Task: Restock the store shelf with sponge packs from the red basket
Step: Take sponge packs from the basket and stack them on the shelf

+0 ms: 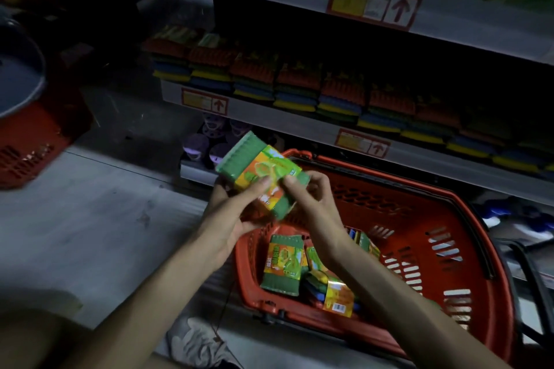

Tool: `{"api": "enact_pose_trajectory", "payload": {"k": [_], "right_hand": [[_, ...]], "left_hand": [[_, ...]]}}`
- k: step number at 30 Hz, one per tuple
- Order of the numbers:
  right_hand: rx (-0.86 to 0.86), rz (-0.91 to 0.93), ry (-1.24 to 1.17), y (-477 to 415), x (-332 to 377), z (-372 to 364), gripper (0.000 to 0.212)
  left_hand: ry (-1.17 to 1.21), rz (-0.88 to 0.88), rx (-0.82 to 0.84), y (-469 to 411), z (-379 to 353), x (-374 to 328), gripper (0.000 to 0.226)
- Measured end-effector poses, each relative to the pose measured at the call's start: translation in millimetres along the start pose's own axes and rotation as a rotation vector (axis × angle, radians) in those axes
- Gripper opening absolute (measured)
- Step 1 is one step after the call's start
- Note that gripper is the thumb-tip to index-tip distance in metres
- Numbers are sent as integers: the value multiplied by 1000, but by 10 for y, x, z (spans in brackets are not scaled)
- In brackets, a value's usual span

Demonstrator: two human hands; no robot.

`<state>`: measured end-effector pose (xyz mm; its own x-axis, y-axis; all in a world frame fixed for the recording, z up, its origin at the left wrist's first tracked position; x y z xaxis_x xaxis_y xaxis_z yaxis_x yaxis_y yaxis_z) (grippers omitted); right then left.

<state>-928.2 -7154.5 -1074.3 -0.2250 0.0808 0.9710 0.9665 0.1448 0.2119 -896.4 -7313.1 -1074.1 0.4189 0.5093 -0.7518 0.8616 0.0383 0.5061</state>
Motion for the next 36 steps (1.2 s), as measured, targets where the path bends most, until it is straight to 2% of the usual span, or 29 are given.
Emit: {"api": "enact_pose_trajectory", "payload": {"k": [2,4,6,7,10,12,14,16,19,21,24,28,30,33,36], "right_hand": [[34,-35,-13,-97,-91,37,63],[-10,-56,57,-210,-231,175,46],[28,-80,321,-312,-494,314,26],[106,-119,489,-345,-677,363,28],[414,-221,896,-346,-1172,377,67],[561,-248,1100,-295,-1352,342,82],[594,-251,1306,-278,-1403,363,91],[542,-268,1373,-281,-1379,424,90],[439,-274,1264,-284,-1345,528,78],[434,-247,1148,-230,-1327,560,74],[450,-117,1052,-108,-1252,556,70],[278,-60,737,4,-844,691,61],[182,-71,543,66,-521,829,61],[129,-23,439,180,34,1085,66],[84,34,317,374,593,1338,60]], "left_hand": [[48,-11,-64,-52,94,-39,76],[48,-36,-145,-104,221,-97,85],[27,-54,-188,-147,303,-137,89],[24,-54,-197,-160,326,-143,87],[37,-44,-184,-159,327,-146,84],[54,-42,-161,-145,301,-136,82],[61,-50,-153,-121,272,-146,78],[71,-64,-150,-102,238,-170,70],[92,-48,-113,-84,157,-219,52],[96,-18,-69,-70,69,-239,41],[93,6,-59,-45,-59,-250,35],[61,-14,-55,-4,-240,-256,26],[12,-39,-48,31,-371,-263,29],[-74,-77,-15,123,-610,-260,37],[-127,-109,22,301,-812,-263,35]]}}
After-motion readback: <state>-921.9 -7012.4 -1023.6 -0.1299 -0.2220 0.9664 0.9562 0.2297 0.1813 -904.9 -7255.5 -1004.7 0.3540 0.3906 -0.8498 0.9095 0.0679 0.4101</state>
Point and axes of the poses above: each hand's wrist, its own y-axis away from the middle knuckle, its own z-axis out of the back of the hand, x = y × z, the point moved 6 cm from there along -y, towards the middle knuckle, and after that the axes turned 7 degrees about z, right-handed, at the moved point
